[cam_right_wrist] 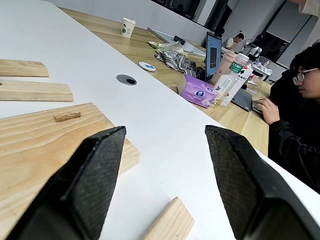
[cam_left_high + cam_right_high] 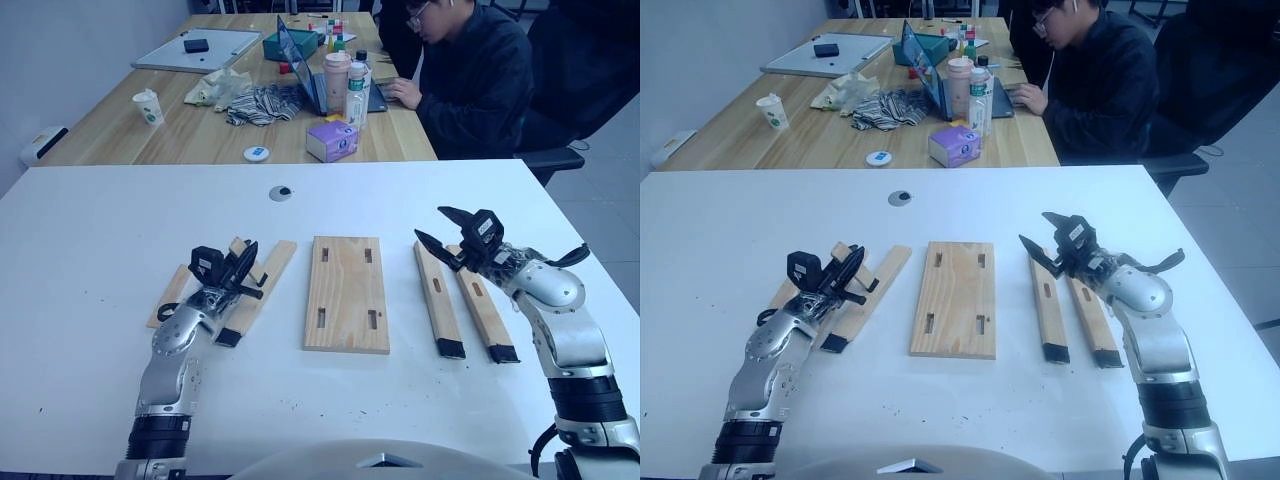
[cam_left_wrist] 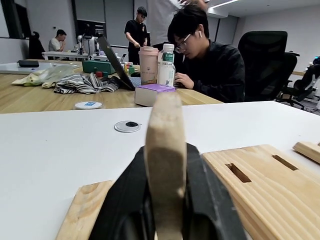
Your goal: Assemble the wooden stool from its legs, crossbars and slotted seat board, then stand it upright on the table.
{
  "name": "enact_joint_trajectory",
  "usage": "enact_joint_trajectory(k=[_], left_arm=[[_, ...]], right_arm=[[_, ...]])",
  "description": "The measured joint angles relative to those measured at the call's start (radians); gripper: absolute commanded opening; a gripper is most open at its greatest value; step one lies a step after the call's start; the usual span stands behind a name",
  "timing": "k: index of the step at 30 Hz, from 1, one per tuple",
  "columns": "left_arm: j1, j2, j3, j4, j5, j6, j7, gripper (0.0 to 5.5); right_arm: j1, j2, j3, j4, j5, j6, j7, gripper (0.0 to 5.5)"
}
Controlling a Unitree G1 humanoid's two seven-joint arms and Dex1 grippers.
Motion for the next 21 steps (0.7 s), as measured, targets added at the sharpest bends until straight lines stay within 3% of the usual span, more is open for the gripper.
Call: enact_joint_trajectory(k=[13,21], left_arm=[[-0.103,0.144,-0.083,0.119,-0.003,-0.047,-0.146,0.38],[-0.159,0.145,-0.062,0.257,-0.089,-0.097,-0.230,0.38]], right_arm=[[0.012,0.003,0.002,-0.004,0.000,0.000,-0.005,2.94],[0.026,0.004,0.002,-0.006,0.000,0.000,-0.005,2.94]])
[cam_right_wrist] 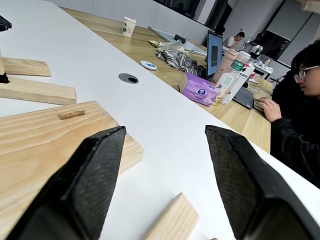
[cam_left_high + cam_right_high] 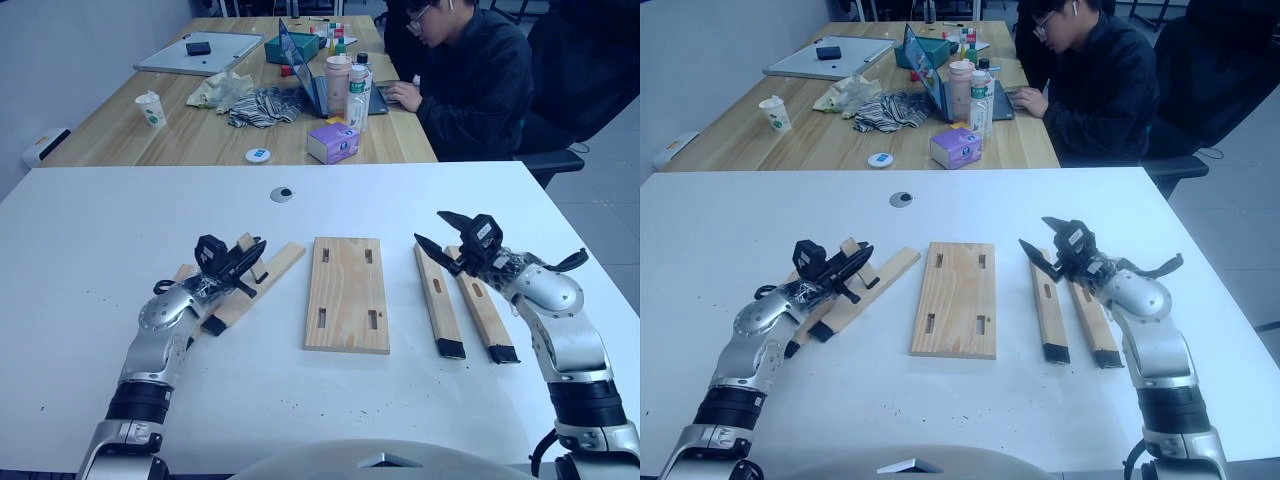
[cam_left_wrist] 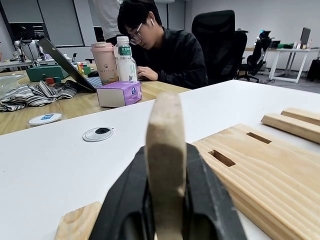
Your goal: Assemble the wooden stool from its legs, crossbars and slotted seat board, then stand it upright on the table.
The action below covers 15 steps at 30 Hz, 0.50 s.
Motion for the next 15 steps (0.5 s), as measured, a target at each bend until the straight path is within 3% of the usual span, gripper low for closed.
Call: enact_joint_trajectory(k=[8,11,15], left_arm=[[-0.021,-0.012,-0.014,0.051,-0.025,-0.032,0.000,0.38],[0.010,-0.023,-0.098,0.085,0.146,0.030,0.111,1.07],[0.090,0.066,-0.047,-0.011,0.164,0.107,0.097,1.70]], right_arm=[[0.000,0.000,0.001,-0.001,-0.002,0.000,0.000,2.94],[0.001,0.000,0.019,-0.011,-0.021,-0.001,0.000,2.94],[0.023,-0.001,0.029,-0.020,-0.039,-0.006,-0.022,2.94]])
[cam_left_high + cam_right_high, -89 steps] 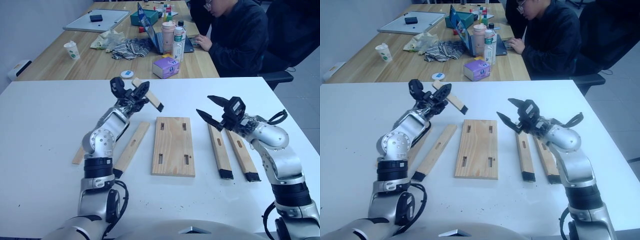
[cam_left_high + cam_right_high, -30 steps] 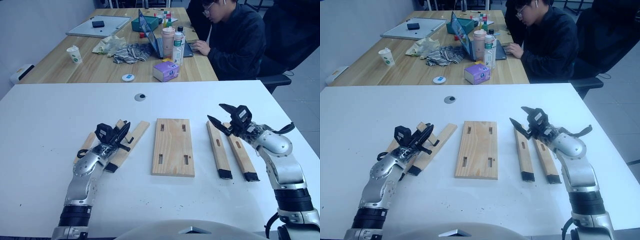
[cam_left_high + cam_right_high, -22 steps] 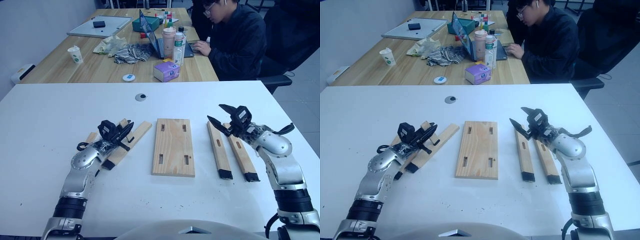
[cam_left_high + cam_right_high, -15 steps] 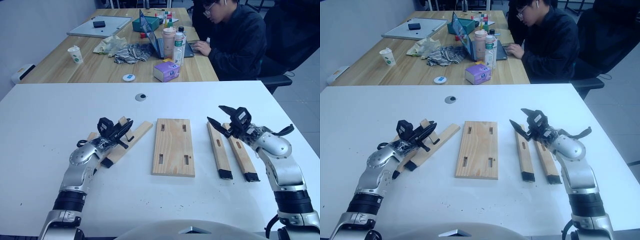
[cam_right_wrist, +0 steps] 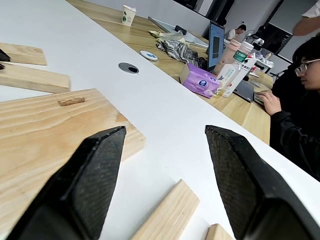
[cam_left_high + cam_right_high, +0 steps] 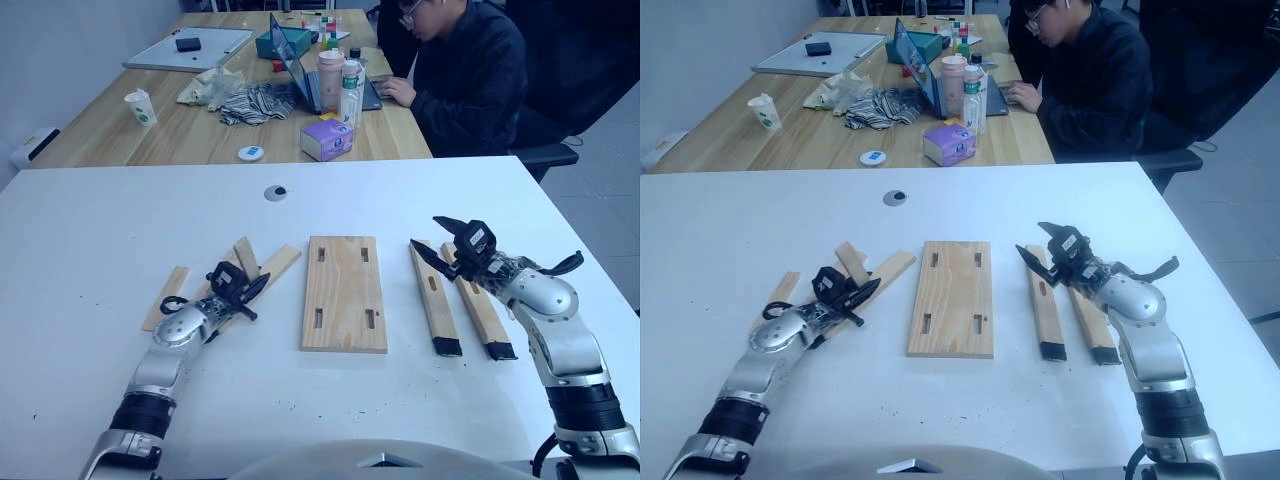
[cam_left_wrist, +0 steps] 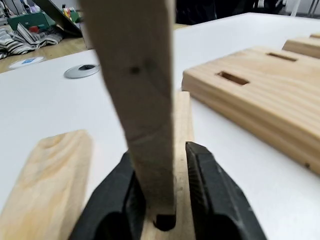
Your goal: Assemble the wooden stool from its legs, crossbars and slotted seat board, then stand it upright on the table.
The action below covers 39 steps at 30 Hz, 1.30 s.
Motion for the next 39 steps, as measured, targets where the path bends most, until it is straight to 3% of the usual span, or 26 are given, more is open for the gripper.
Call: enact_joint_trajectory(k=[3,15,28,39], left_arm=[[0.004,0.030,0.053,-0.046,-0.020,0.104,-0.005,2.18],[0.042,0.110,0.078,-0.178,-0.041,0.343,-0.159,3.85],[0.061,0.200,0.102,-0.180,-0.039,0.441,-0.285,3.85],[0.069,0.258,0.039,-0.140,0.050,0.310,-0.321,2.34]], right_arm=[[0.003,0.003,0.003,-0.005,-0.009,-0.010,-0.018,2.94],[0.050,0.007,0.011,-0.032,-0.019,-0.018,-0.065,2.94],[0.139,0.041,0.017,-0.097,-0.029,-0.015,-0.110,2.94],[0.153,0.043,0.033,-0.116,-0.031,-0.011,-0.131,2.94]])
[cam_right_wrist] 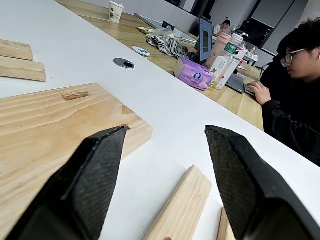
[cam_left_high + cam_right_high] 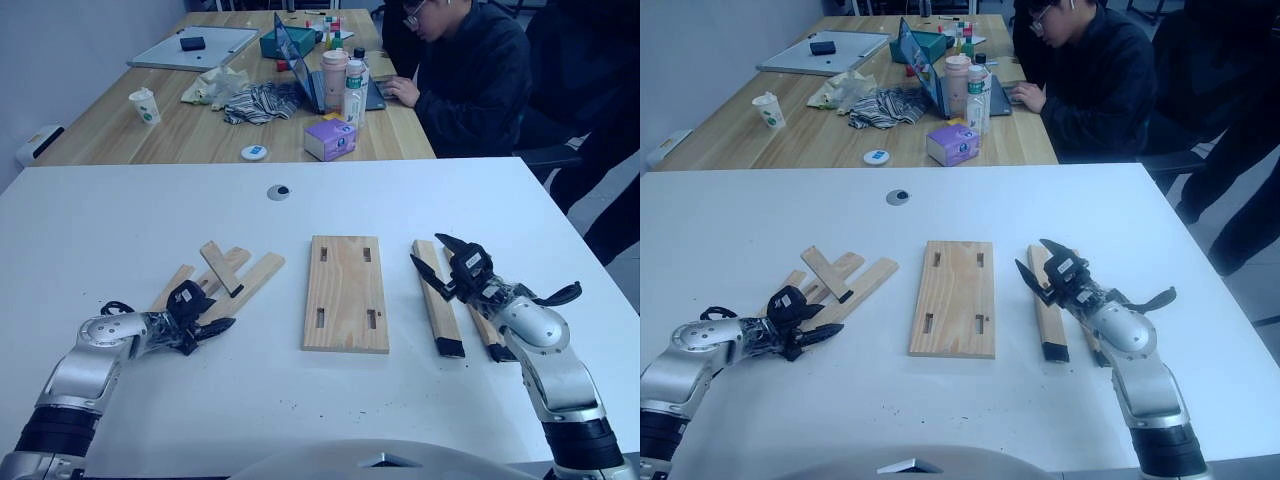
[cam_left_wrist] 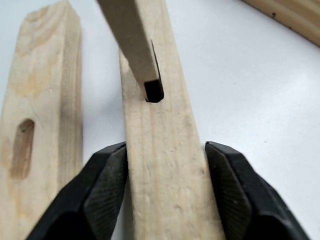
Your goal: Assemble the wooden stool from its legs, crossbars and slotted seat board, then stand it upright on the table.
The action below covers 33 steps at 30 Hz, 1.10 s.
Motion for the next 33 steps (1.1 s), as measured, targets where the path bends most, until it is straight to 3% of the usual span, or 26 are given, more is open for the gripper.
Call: enact_joint_trajectory(k=[6,11,16,20,22,33], left_arm=[[-0.060,-0.009,-0.011,0.082,0.008,-0.076,-0.006,2.04],[-0.237,-0.059,0.007,0.040,-0.064,0.128,0.006,2.03],[-0.569,-0.180,0.092,-0.091,-0.431,0.577,0.006,2.03],[-0.694,-0.280,0.173,-0.108,-0.686,0.897,0.063,2.03],[-0.695,-0.318,0.193,-0.113,-0.746,0.976,0.101,2.03],[-0.671,-0.375,0.258,-0.196,-0.915,1.077,0.174,2.03]], right_arm=[[0.000,0.000,-0.007,0.000,0.003,0.004,-0.012,2.94],[-0.046,0.000,-0.045,0.010,0.014,-0.039,-0.021,2.94],[-0.180,0.122,-0.146,0.005,0.467,0.168,0.038,3.58],[-0.299,0.182,-0.171,0.079,0.812,0.429,0.089,4.35],[-0.317,0.200,-0.177,0.093,0.908,0.500,0.088,4.71],[-0.360,0.271,-0.241,0.135,1.364,0.725,-0.087,4.74]])
